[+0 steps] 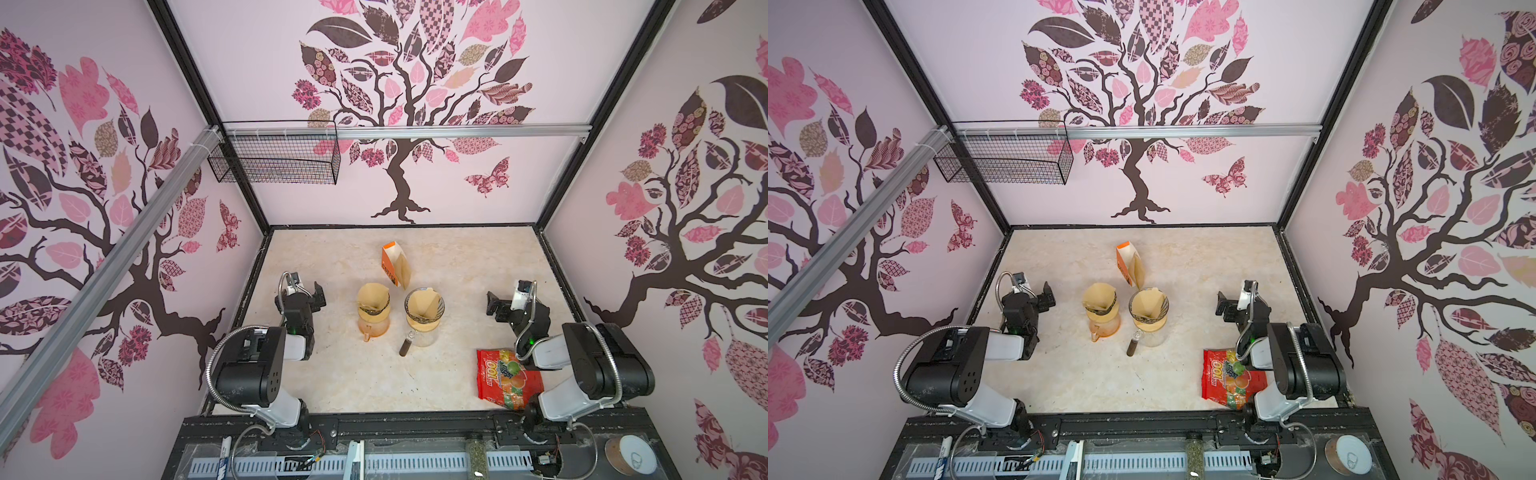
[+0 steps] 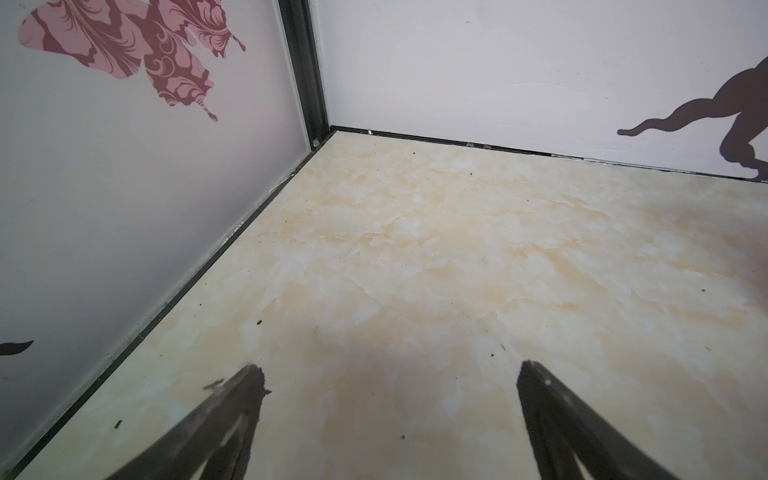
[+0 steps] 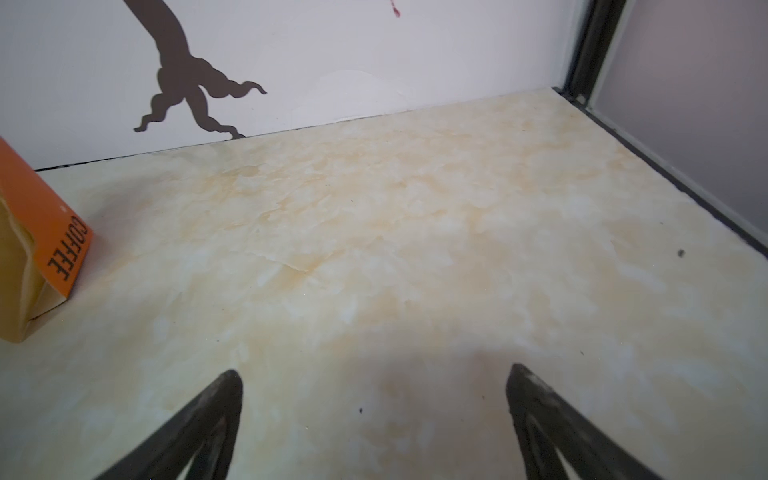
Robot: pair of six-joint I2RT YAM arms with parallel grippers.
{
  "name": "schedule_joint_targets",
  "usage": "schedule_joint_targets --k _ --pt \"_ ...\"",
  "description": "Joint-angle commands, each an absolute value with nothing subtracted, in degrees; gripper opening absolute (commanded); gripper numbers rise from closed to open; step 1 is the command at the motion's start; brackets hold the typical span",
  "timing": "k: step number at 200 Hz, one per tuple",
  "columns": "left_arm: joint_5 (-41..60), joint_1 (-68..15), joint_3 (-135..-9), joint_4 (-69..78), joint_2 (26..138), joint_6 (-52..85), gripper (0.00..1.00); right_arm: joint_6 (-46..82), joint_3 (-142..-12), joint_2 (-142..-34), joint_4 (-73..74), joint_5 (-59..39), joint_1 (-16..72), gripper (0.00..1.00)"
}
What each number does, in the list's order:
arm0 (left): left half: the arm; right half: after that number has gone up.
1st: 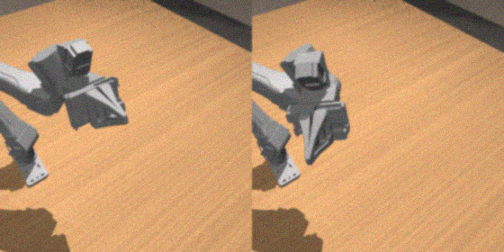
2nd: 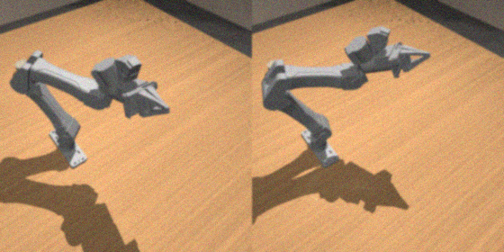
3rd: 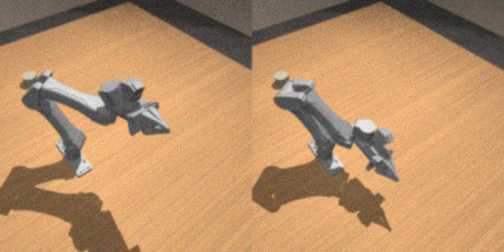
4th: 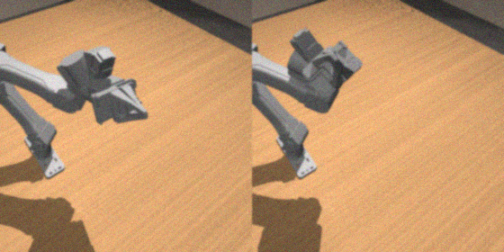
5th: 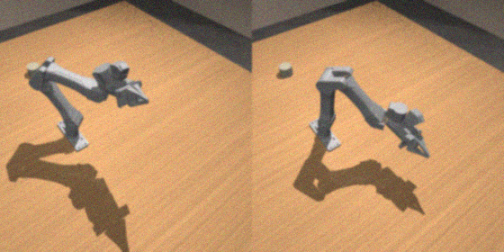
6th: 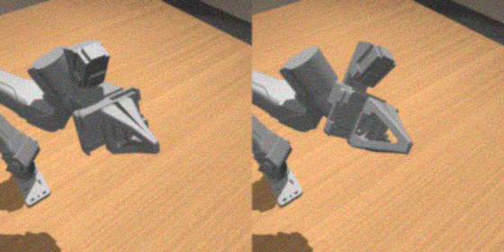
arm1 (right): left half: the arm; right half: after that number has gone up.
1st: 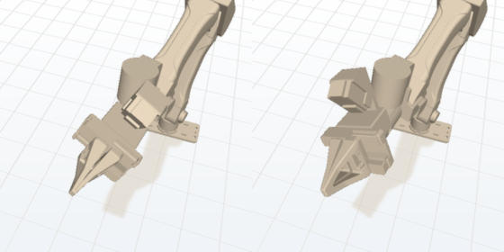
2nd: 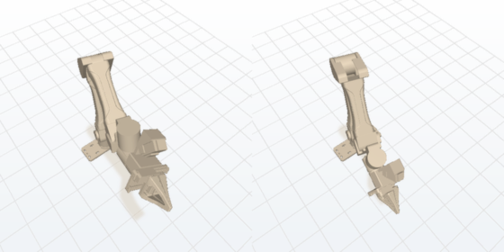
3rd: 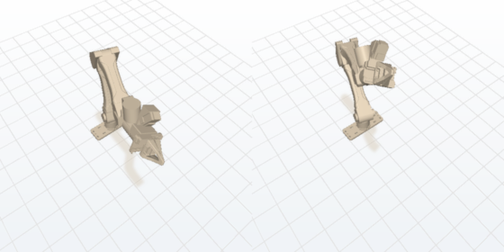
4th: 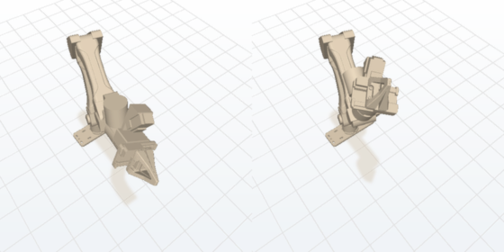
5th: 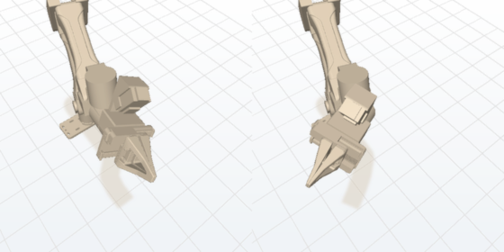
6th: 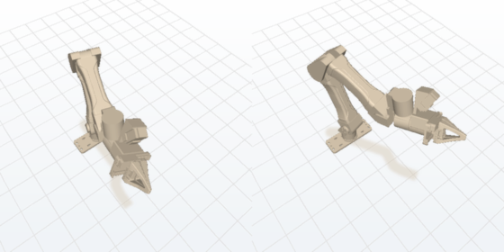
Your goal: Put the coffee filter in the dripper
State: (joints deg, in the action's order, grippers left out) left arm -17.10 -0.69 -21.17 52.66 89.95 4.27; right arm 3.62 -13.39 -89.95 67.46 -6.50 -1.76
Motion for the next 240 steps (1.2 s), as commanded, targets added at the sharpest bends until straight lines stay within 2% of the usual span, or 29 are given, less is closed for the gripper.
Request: schedule_joint_targets --k 1,240 --pt "-17.6 -0.8 -20.9 54.2 90.5 3.8 0.98 1.0 -15.2 -90.7 70.6 -10.5 -1.5 1.00" --pt "-17.7 -0.9 -20.9 54.3 90.5 3.8 0.98 0.4 -15.2 -89.8 69.1 -8.6 -0.5 1.00"
